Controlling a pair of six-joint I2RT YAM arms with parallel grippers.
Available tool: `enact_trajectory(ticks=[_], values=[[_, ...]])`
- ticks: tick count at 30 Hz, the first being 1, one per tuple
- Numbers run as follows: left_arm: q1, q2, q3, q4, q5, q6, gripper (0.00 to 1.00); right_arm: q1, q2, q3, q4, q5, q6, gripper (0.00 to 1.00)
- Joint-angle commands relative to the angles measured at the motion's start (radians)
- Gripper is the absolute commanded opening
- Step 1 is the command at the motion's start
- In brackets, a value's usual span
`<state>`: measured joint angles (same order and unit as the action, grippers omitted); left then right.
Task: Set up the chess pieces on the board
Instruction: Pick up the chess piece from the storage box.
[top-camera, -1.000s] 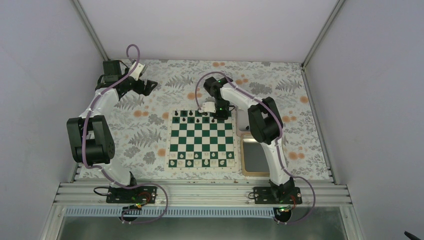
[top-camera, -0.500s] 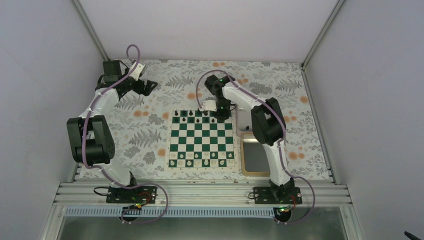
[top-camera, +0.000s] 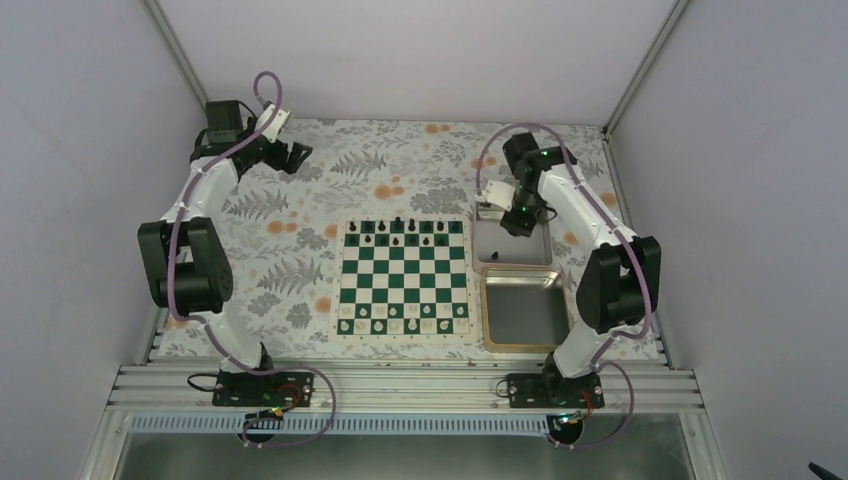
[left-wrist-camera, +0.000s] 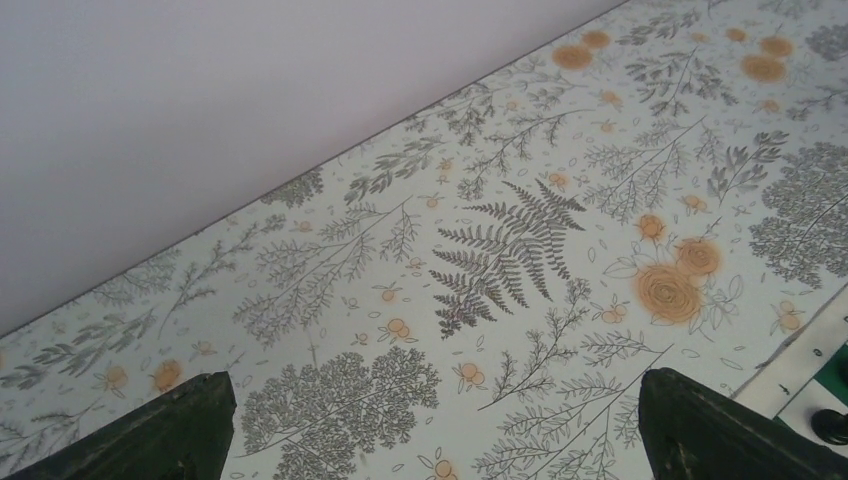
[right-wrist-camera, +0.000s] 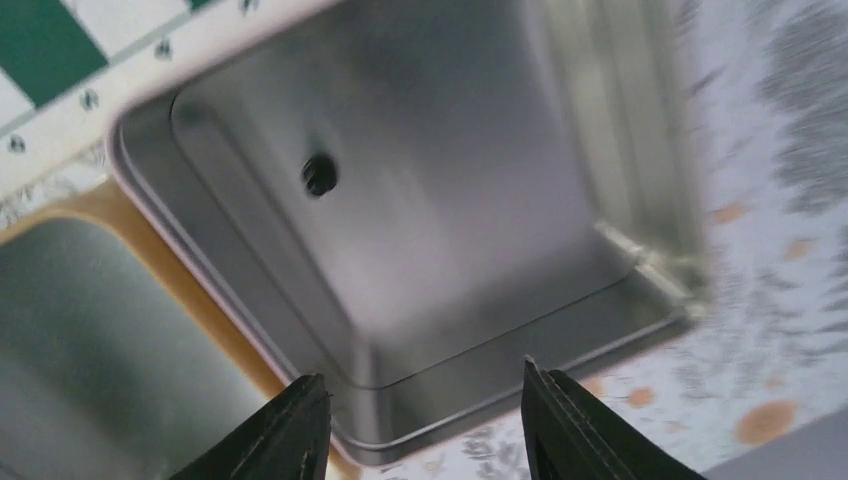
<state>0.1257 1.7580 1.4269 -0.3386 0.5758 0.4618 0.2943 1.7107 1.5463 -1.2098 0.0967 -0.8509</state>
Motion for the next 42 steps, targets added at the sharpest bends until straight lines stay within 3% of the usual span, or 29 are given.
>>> enact_trajectory(ticks=[1, 12, 28, 38, 42], values=[[-0.029, 0.072, 0.060, -0.045, -0.048, 0.019, 1.00, -0.014, 0.023, -0.112, 0.012, -0.018, -0.032, 0.50], [-0.076, 0.136, 0.065, -0.009, -0.144, 0.008, 1.00, -0.024, 0.120, -0.183, 0.126, -0.102, -0.081, 0.51], [-0.086, 0.155, 0.064, -0.011, -0.162, 0.008, 1.00, -0.021, 0.214, -0.160, 0.139, -0.172, -0.102, 0.50], [-0.087, 0.143, 0.055, -0.012, -0.162, 0.008, 1.00, -0.020, 0.259, -0.160, 0.178, -0.170, -0.100, 0.39], [-0.088, 0.140, 0.051, -0.013, -0.164, 0.009, 1.00, -0.021, 0.261, -0.157, 0.189, -0.181, -0.102, 0.31]])
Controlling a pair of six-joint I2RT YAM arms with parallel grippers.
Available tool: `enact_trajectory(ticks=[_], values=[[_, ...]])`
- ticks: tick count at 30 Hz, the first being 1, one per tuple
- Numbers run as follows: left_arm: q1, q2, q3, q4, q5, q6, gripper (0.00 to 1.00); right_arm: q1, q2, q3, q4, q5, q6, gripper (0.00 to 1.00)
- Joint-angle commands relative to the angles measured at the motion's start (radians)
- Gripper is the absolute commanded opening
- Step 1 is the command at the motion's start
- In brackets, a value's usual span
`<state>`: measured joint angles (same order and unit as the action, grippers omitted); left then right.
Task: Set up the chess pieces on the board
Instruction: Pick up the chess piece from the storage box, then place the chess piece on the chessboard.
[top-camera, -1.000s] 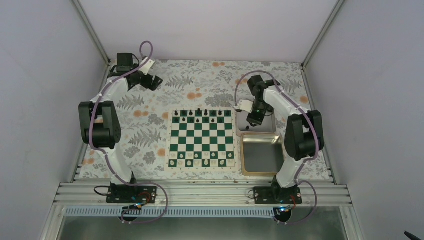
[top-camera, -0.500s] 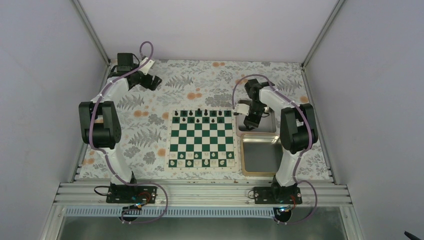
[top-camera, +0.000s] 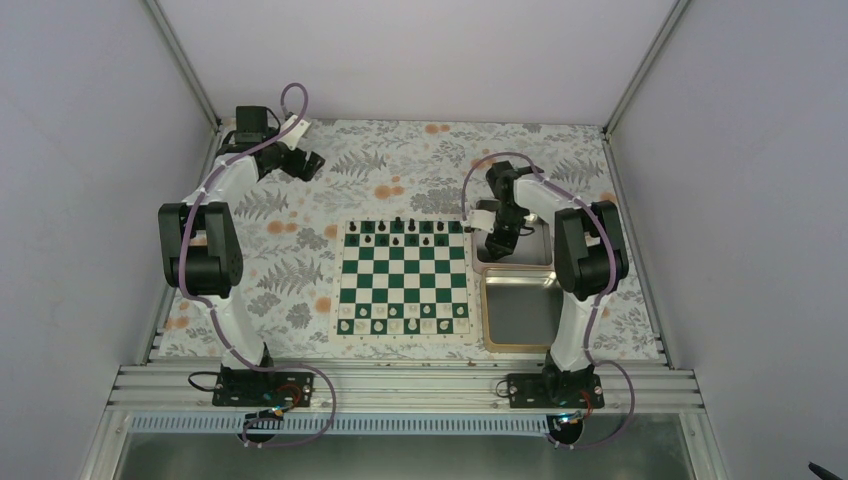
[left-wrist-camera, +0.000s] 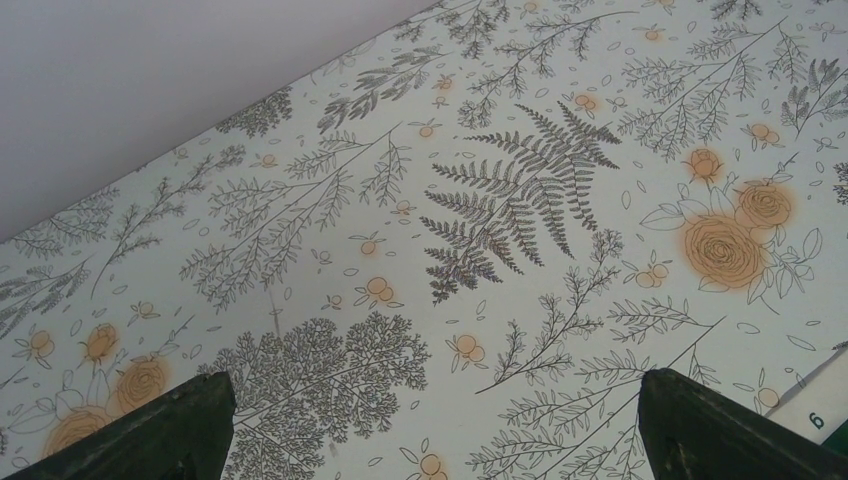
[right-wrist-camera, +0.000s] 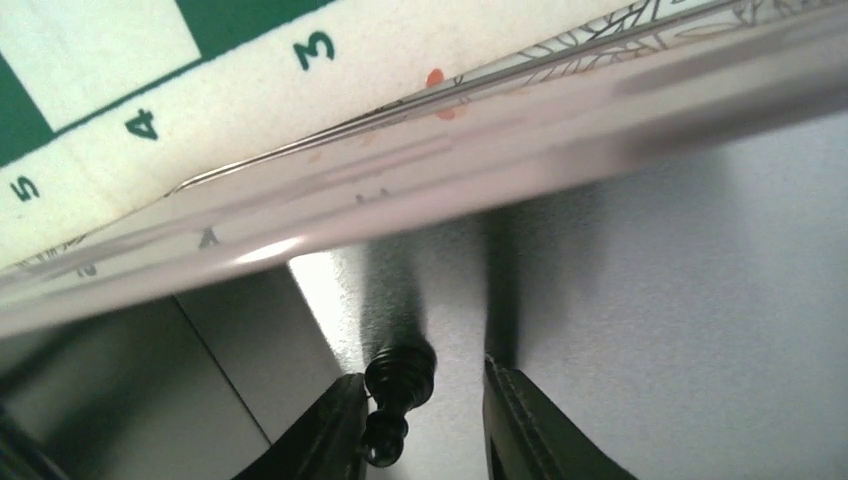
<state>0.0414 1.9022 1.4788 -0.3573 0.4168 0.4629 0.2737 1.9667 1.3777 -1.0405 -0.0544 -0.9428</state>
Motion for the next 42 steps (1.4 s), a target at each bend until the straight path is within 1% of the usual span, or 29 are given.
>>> enact_trajectory(ticks=[1, 9, 12, 16, 21, 25, 28, 36, 42], values=[[-0.003, -0.006, -0.001, 0.008, -0.006, 0.008, 1.00, 0.000, 0.005, 0.013, 0.022, -0.030, -0.010, 0.28], [-0.003, -0.007, 0.001, 0.005, -0.004, 0.009, 1.00, -0.005, -0.024, 0.033, 0.015, -0.002, -0.007, 0.10], [-0.003, -0.010, -0.004, 0.007, -0.003, 0.009, 1.00, -0.006, -0.028, 0.062, -0.005, 0.014, -0.007, 0.08], [-0.003, -0.020, -0.006, 0.007, -0.001, 0.012, 1.00, -0.006, -0.031, 0.132, -0.045, 0.056, -0.008, 0.07], [-0.002, -0.032, -0.007, 0.008, 0.004, 0.015, 1.00, 0.012, -0.018, 0.284, -0.114, 0.094, -0.014, 0.05], [-0.002, -0.036, -0.006, 0.008, 0.009, 0.016, 1.00, 0.064, 0.009, 0.390, -0.153, 0.102, -0.023, 0.05], [-0.002, -0.040, -0.007, 0.009, 0.015, 0.016, 1.00, 0.114, 0.047, 0.434, -0.165, 0.093, -0.025, 0.05], [-0.002, -0.051, 0.002, 0.007, 0.010, 0.014, 1.00, 0.191, 0.129, 0.446, -0.148, 0.026, -0.023, 0.05], [-0.002, -0.059, -0.008, 0.011, 0.011, 0.011, 1.00, 0.206, 0.155, 0.400, -0.117, -0.010, -0.024, 0.05]])
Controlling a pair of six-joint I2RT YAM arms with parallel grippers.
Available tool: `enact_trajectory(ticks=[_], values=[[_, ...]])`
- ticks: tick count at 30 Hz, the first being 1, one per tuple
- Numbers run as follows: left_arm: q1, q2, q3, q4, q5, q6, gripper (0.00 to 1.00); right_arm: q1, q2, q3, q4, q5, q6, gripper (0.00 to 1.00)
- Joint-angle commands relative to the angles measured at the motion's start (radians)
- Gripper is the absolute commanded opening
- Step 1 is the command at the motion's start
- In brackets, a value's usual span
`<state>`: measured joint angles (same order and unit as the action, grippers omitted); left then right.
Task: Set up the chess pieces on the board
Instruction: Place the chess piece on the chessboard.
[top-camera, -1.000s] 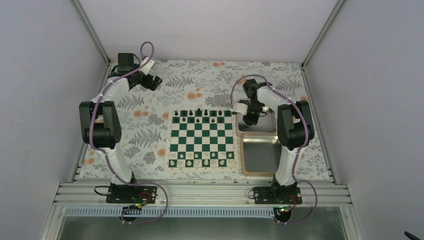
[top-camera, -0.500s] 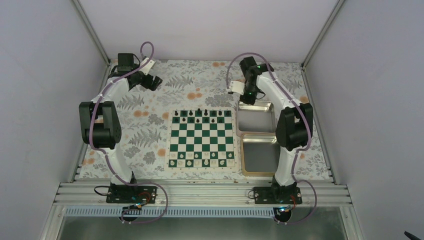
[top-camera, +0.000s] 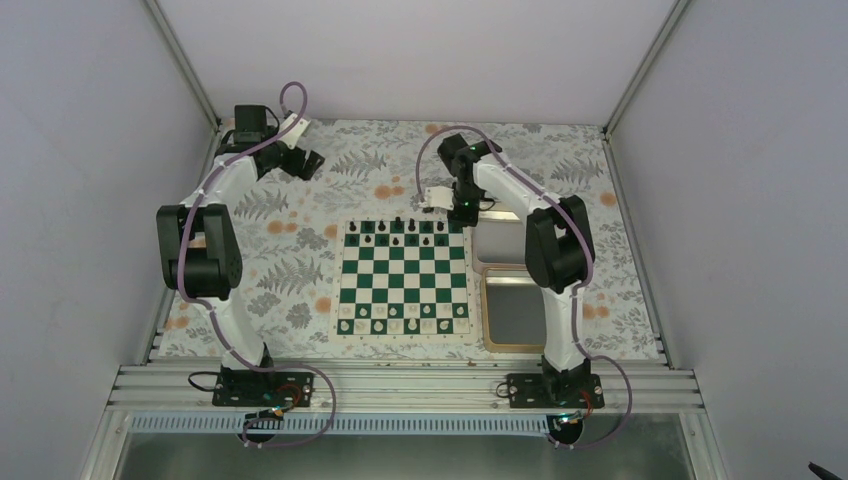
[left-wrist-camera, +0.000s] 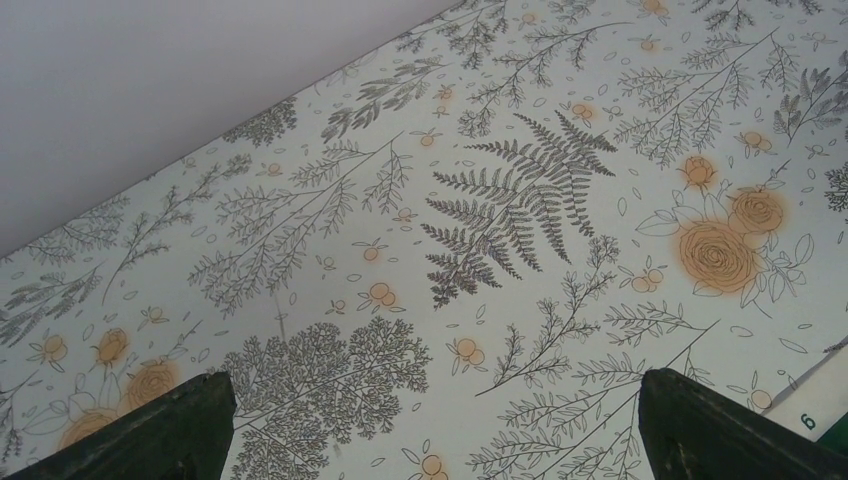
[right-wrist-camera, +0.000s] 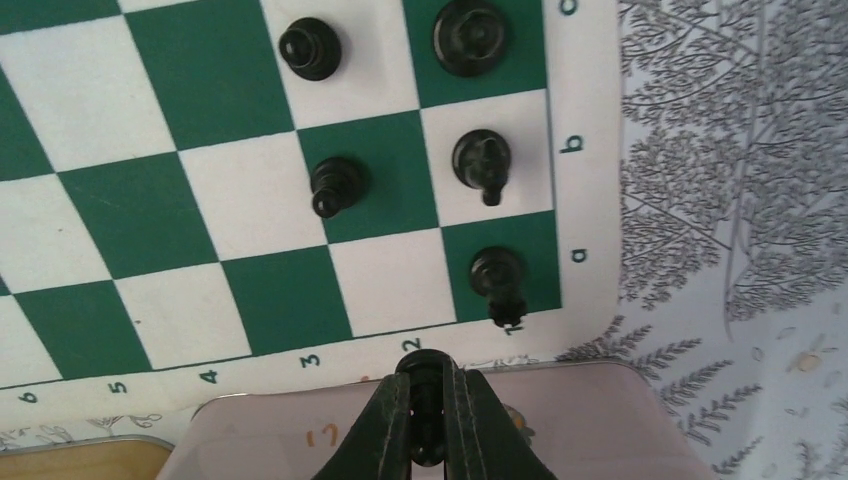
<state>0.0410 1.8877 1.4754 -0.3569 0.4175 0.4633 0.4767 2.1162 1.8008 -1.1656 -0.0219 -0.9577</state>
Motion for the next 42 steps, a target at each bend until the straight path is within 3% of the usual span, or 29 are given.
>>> enact_trajectory(ticks=[1, 23, 27, 37, 39, 40, 42], values=[[-0.002, -0.046, -0.007, 0.011, 0.010, 0.011, 1.00, 0.003, 0.009, -0.032, 0.012, -0.047, -0.010, 0.05], [-0.001, -0.065, -0.027, 0.017, 0.018, 0.012, 1.00, 0.002, 0.097, -0.044, 0.046, -0.052, -0.026, 0.07], [-0.001, -0.065, -0.030, 0.016, 0.023, 0.012, 1.00, -0.001, 0.104, -0.045, 0.046, -0.046, -0.024, 0.12], [-0.001, -0.075, -0.028, 0.012, 0.030, 0.014, 1.00, -0.013, 0.014, -0.018, 0.012, -0.064, -0.024, 0.48], [-0.001, -0.079, -0.027, 0.011, 0.032, 0.014, 1.00, -0.021, -0.031, -0.022, 0.020, -0.044, -0.016, 0.66], [-0.002, -0.081, -0.025, 0.009, 0.032, 0.015, 1.00, -0.028, -0.065, -0.021, 0.028, -0.028, -0.012, 0.95], [-0.001, -0.088, -0.026, 0.006, 0.032, 0.017, 1.00, -0.044, -0.124, -0.015, 0.035, 0.007, -0.003, 1.00]])
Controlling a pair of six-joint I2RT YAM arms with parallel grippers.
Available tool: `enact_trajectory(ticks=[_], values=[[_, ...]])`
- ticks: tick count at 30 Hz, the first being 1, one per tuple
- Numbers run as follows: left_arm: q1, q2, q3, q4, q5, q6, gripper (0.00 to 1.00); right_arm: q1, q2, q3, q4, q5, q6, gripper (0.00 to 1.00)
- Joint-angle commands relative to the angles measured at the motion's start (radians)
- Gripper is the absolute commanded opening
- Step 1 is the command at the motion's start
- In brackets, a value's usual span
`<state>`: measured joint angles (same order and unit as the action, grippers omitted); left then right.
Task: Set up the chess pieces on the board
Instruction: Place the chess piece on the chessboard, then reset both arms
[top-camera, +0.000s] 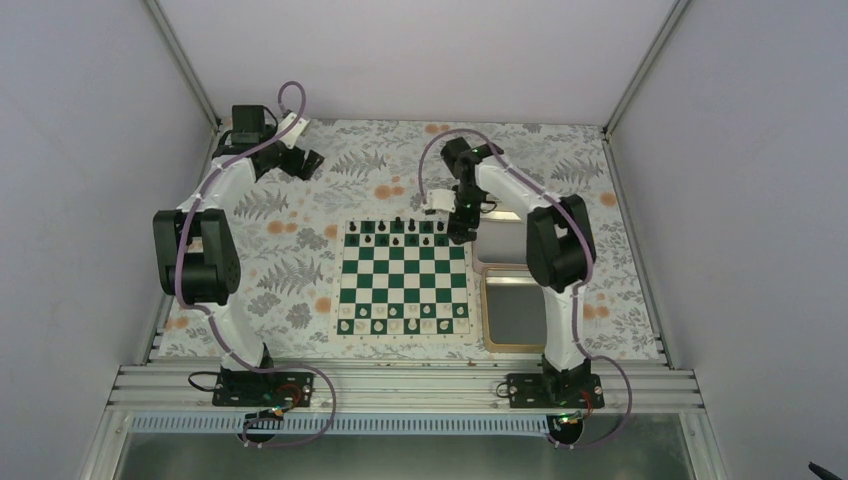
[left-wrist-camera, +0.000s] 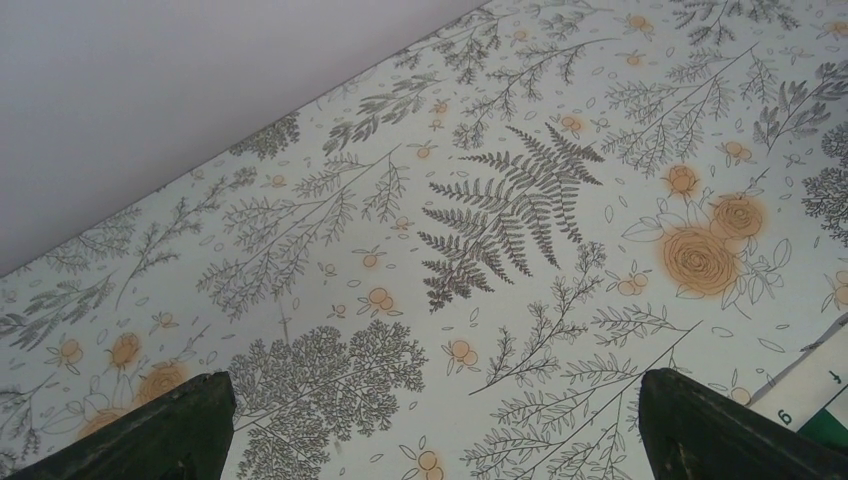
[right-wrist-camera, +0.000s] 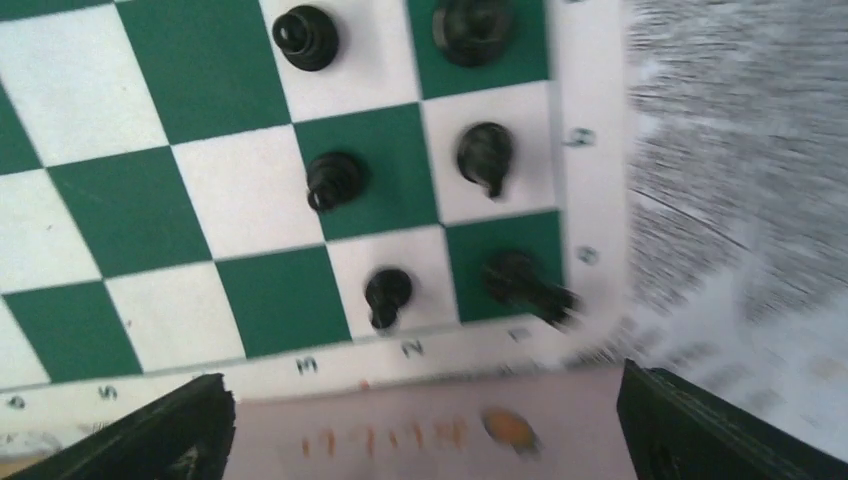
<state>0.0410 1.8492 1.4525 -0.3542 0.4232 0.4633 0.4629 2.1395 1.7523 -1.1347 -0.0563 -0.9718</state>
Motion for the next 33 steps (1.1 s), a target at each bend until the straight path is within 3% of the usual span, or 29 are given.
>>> enact_trajectory(ticks=[1, 5, 11, 14, 33], values=[[-0.001, -0.058, -0.003, 0.002, 0.026, 0.016, 1.00, -0.040, -0.175, 0.042, 0.007, 0.050, 0.016, 1.00], [-0.001, -0.079, -0.001, -0.017, 0.028, 0.011, 1.00, -0.114, -0.303, 0.046, 0.122, 0.078, 0.060, 1.00], [0.000, -0.137, -0.044, -0.032, 0.042, -0.005, 1.00, -0.281, -0.600, -0.377, 0.778, 0.005, 0.119, 1.00], [0.000, -0.168, -0.071, 0.008, 0.018, -0.029, 1.00, -0.344, -0.667, -0.491, 0.950, -0.070, 0.173, 1.00], [0.003, -0.291, -0.138, 0.083, -0.012, -0.108, 1.00, -0.370, -0.596, -0.482, 0.928, -0.171, 0.264, 1.00]])
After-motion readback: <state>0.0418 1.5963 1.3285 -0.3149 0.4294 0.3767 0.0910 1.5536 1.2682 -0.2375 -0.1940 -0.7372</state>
